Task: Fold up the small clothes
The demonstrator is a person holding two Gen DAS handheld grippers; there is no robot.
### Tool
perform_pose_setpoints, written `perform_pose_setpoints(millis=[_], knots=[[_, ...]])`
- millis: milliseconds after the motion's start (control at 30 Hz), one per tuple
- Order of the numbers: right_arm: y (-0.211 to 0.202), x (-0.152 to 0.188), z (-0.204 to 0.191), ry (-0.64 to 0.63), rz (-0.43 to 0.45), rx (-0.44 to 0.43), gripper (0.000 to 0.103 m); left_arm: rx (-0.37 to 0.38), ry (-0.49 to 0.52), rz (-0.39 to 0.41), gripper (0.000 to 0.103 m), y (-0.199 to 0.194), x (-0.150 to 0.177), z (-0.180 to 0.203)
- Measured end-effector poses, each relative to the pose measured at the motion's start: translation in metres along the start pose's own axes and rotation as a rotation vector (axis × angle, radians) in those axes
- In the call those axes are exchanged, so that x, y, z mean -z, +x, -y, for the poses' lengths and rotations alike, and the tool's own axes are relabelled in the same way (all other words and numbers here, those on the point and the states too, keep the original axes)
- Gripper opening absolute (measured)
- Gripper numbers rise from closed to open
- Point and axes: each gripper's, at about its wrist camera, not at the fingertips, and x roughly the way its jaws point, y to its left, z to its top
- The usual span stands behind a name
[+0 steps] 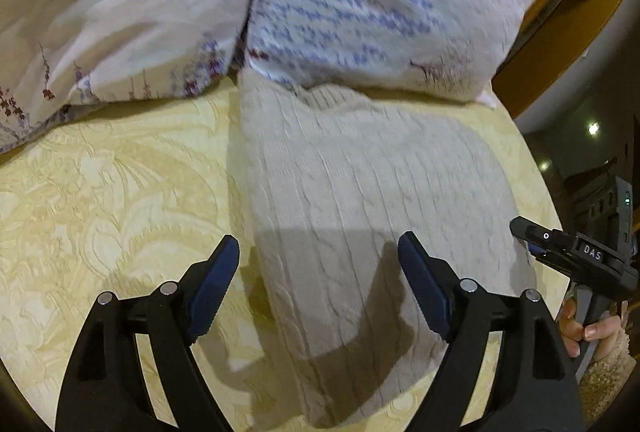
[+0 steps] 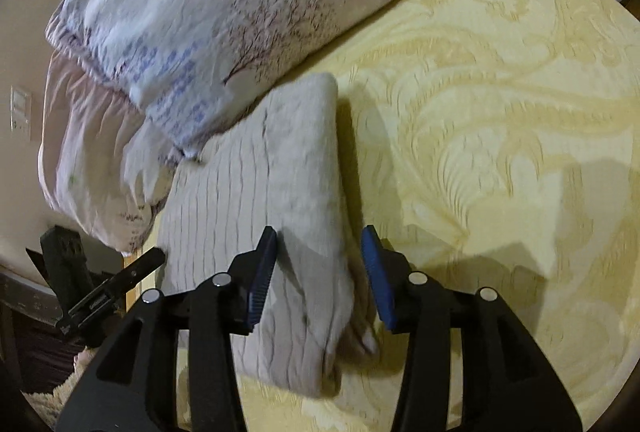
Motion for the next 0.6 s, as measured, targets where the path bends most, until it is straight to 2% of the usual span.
perform_pose_setpoints(millis=[100,267,333,400,600], knots=[[-0.001,0.010,-0.003,-0.012,-0.006,0.001,0.044,-0.005,0.007,-0.016,0.083,0.003,0.004,0.001],[-0.004,0.017,-0.004,-0.032,0.007,0.015,0.034,-0.028,0.030,-0.020,0.084,0.008,0.008,0.007],[-0.004,0.018,-0.005,-0.040,0.018,0.031,0.023,-0.033,0.031,-0.024,0.085,0.010,0.009,0.007],[-0.004,0.019,-0.004,-0.050,0.033,0.070,0.017,-0.031,0.026,-0.030,0.087,0.009,0.008,0.005],[0.006,0.020,0.010,-0.013,0.035,0.108,0.015,-0.012,0.004,-0.047,0.089,0.014,0.009,0.002]])
